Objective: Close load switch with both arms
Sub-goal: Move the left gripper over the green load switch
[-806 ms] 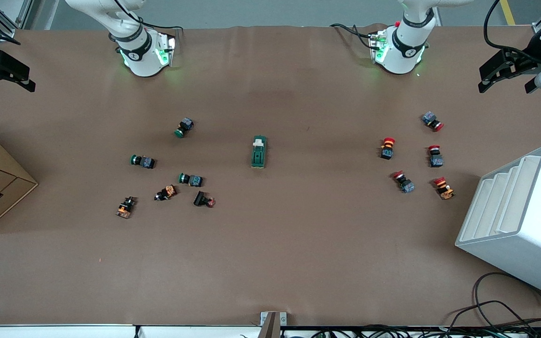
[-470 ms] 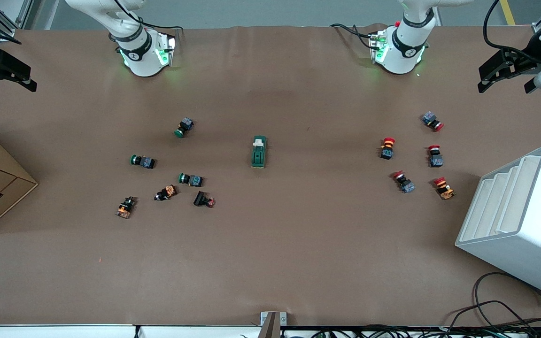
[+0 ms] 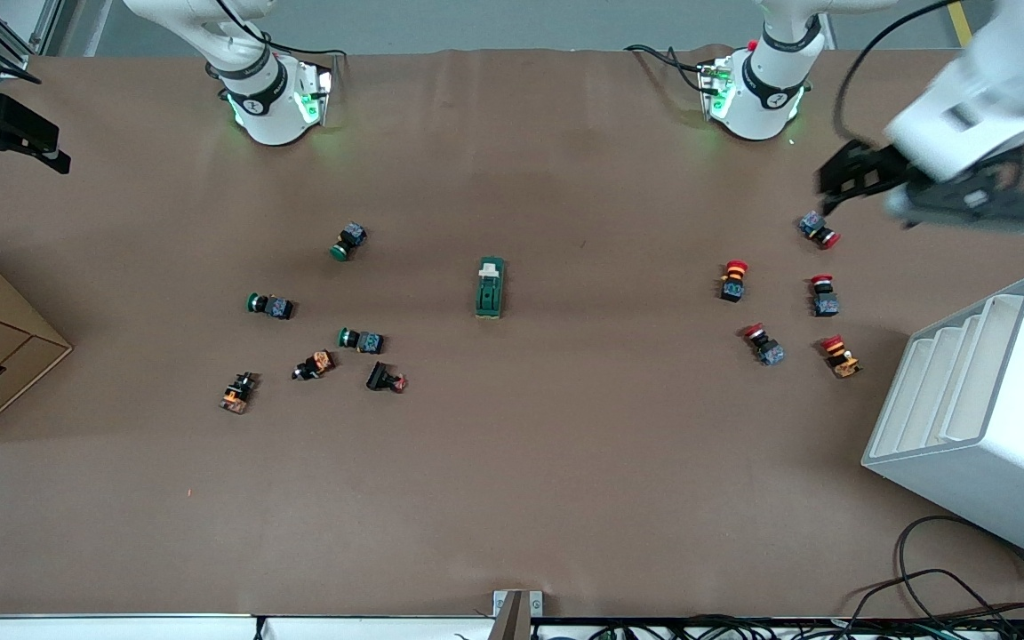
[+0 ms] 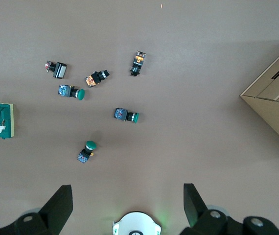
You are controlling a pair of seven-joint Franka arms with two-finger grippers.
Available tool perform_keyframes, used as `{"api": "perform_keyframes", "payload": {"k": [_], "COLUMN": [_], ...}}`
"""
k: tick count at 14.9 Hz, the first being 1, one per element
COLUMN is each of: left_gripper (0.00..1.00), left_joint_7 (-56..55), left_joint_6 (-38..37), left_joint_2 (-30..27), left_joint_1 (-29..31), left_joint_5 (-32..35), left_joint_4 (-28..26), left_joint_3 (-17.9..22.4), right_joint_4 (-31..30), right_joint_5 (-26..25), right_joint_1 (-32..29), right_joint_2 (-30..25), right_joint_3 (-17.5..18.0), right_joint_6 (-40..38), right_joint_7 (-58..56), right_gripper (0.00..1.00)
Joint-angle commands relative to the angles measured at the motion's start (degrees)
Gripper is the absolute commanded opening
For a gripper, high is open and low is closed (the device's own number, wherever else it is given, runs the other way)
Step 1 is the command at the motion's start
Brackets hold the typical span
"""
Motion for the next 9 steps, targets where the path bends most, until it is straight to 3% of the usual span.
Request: {"api": "perform_keyframes", "payload": {"k": [1,3,9], "left_gripper": [1.00,1.00,1.00], "left_joint_7": [-2.8,-6.4,-20.8], "left_joint_6": [6.9,13.3,29.5], "left_joint_2": [6.2,10.6,24.0], "left_joint_1": [-0.6,-2.5,-13.6], "left_joint_5": [0.0,0.3,0.7], "left_joint_4": [1.1,1.1,1.3], "left_joint_3": [-5.3,-7.6,-7.5], "right_joint_4": [-1.8,-1.6,-1.5], "right_joint_5": [0.6,0.6,0.6], "right_joint_1": [-0.1,-0.1,-0.1], "right_joint_2": [-1.7,-1.7,-1.6], "right_joint_3": [0.1,0.1,0.1], "right_joint_6": [0.3,0.2,-0.5], "right_joint_7": [0.0,0.0,0.0], "right_gripper": [1.00,1.00,1.00]}}
